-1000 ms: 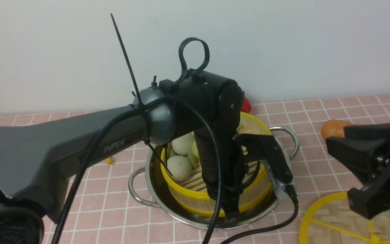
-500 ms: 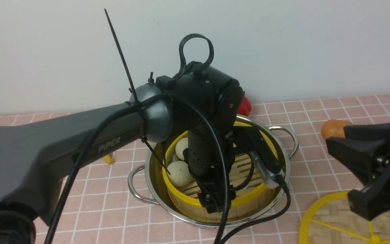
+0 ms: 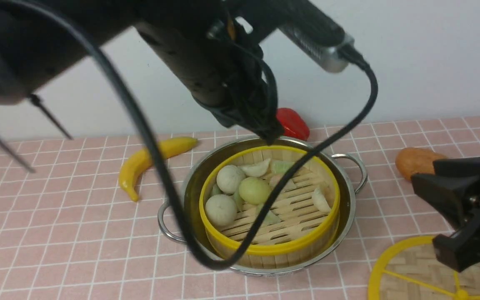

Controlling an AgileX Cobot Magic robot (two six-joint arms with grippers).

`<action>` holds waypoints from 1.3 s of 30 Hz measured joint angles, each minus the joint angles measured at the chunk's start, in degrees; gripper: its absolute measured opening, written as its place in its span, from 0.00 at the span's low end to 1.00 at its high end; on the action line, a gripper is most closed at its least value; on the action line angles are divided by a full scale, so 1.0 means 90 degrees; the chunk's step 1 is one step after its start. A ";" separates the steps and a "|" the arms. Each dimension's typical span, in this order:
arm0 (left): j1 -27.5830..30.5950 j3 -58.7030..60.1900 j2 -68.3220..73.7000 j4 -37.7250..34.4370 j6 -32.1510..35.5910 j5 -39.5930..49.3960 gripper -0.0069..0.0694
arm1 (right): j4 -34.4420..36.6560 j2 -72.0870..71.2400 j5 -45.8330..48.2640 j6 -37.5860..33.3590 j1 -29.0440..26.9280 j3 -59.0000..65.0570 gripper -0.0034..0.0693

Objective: Place the steamer in the pot on the pink tablecloth, and put the lid on the steamer.
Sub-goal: 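Move the gripper down to the bamboo steamer lid and grasp its center knob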

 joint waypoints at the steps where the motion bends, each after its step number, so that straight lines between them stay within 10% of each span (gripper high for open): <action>1: 0.0000 0.0000 -0.0073 -0.0042 -0.0013 0.0000 0.12 | 0.0000 0.0000 0.0000 0.0000 0.0000 0.0000 0.38; 25: 0.0198 0.0363 -0.1658 -0.0236 -0.0223 -0.1260 0.08 | 0.0013 0.0000 -0.0033 0.0000 0.0000 0.0000 0.38; 39: 0.4202 0.7609 -0.4881 -0.3676 0.1947 -0.6008 0.12 | 0.0028 0.0005 -0.0106 0.0005 0.0000 0.0000 0.38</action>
